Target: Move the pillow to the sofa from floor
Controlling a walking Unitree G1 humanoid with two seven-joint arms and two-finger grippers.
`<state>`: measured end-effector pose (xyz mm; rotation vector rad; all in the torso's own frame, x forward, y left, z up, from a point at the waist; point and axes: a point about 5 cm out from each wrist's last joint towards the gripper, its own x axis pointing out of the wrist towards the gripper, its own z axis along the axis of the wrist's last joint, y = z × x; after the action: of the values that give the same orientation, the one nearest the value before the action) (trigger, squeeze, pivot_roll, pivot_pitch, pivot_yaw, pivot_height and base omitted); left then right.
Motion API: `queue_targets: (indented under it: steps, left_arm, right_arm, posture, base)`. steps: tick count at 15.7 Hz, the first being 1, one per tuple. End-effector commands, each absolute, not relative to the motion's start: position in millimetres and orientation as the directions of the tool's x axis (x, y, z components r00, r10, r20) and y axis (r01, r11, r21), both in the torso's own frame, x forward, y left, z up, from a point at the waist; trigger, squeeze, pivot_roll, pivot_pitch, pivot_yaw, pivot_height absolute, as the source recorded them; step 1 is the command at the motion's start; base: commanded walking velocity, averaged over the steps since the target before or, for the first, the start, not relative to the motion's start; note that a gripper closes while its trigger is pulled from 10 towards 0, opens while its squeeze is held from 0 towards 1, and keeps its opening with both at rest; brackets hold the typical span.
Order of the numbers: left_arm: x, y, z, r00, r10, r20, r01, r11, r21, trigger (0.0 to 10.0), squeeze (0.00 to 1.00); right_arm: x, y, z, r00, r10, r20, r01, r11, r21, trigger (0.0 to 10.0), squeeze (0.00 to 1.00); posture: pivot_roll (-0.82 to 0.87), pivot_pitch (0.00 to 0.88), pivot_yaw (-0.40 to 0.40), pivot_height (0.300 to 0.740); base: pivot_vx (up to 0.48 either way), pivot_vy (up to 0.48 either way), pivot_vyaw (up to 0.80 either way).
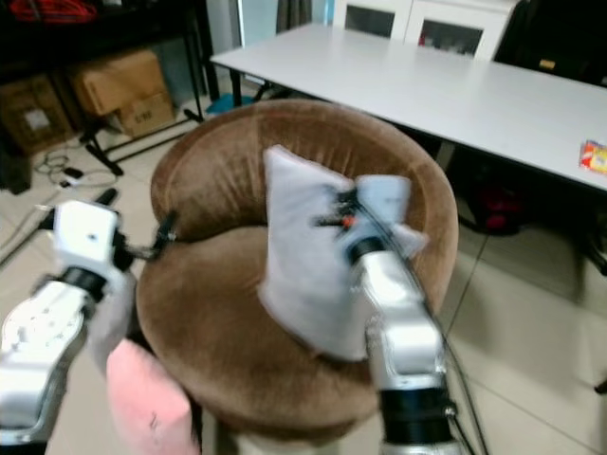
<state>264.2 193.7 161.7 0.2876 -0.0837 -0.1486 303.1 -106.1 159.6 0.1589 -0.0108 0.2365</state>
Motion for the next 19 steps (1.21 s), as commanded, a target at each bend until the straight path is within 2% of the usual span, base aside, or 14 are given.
queue_targets:
  steps: [1, 15, 19]
  left_arm:
    - [265.5, 188.4, 162.0, 0.983, -0.176, 0.061, 0.151, 0.945, 0.289, 10.0, 0.0]
    - [266.4, 186.1, 162.3, 0.981, -0.182, 0.062, 0.158, 0.945, 0.287, 10.0, 0.0]
    - [262.2, 183.7, 157.7, 0.968, -0.252, 0.016, 0.234, 0.917, 0.322, 10.0, 0.0]
  right_arm:
    - [305.2, -116.4, 176.0, 0.974, 0.202, 0.106, -0.215, 0.966, 0.143, 10.0, 0.0]
    - [304.9, -116.8, 175.0, 0.975, 0.199, 0.101, -0.213, 0.965, 0.152, 10.0, 0.0]
    - [308.0, -109.1, 177.5, 0.965, 0.246, 0.092, -0.258, 0.953, 0.158, 10.0, 0.0]
  posture:
    - [-0.04, 0.0, 0.007, 0.74]
    - [-0.04, 0.0, 0.006, 0.74]
    - [-0.04, 0.0, 0.002, 0.74]
  base:
    - [0.296, 0.0, 0.0]
    - [0.296, 0.0, 0.0]
    - [0.0, 0.0, 0.0]
